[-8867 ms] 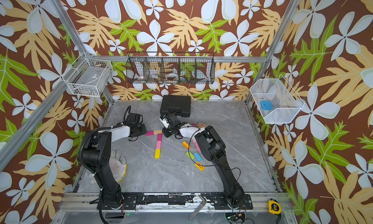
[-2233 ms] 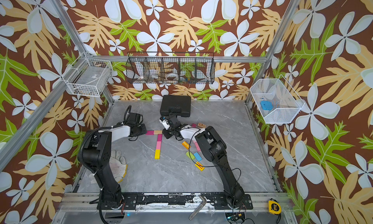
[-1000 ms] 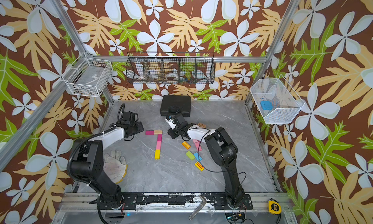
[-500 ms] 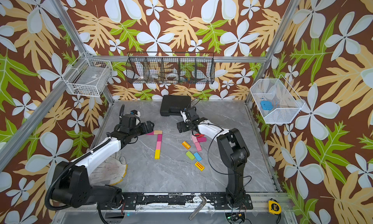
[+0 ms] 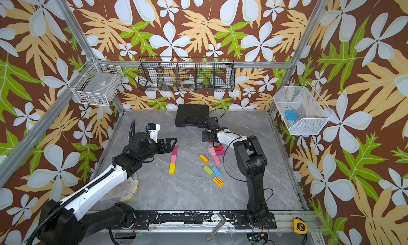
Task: Assemble the number 7 with building blocks
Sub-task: Move the building block to the center of the board.
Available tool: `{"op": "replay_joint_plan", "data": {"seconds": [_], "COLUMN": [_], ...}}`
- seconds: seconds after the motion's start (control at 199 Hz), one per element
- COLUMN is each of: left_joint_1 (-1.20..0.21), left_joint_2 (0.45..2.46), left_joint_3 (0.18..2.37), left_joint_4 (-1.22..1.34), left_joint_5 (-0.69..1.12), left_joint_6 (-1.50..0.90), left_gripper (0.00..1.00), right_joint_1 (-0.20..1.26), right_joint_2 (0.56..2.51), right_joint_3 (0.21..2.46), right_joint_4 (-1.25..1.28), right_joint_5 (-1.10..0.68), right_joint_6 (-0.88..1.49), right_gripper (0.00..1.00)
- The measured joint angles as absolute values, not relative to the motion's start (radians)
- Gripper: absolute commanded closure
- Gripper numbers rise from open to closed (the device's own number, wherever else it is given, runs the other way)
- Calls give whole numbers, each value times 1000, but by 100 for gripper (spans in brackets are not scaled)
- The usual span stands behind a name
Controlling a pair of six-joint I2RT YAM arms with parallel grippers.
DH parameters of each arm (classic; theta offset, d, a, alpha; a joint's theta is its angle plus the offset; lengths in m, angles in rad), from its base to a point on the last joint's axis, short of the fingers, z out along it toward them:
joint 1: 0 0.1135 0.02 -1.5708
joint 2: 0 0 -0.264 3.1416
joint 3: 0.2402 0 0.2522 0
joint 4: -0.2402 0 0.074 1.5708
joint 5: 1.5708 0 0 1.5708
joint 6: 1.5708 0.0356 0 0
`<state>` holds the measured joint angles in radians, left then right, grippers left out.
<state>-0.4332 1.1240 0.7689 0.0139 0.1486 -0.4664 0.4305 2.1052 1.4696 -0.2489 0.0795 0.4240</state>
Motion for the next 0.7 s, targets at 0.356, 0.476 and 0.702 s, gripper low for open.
{"op": "replay_joint_plan", "data": {"seconds": [0.356, 0.476, 0.702], "left_joint_1": [-433, -434, -434], "left_joint_2": [1121, 1124, 1144], "left_joint_3": [759, 758, 767], "left_joint_4": [42, 42, 42], "left_joint_5": [159, 158, 158], "left_joint_6": [-470, -470, -470], "left_gripper": [0, 0, 0], "right_joint_1": [432, 432, 432], "right_joint_2": [2138, 2138, 2138], "right_joint_3": [1476, 1475, 1472], "right_joint_4": [-262, -261, -260], "right_joint_5": [117, 120, 95], "right_joint_6": [438, 405, 298], "right_gripper": [51, 57, 64]}}
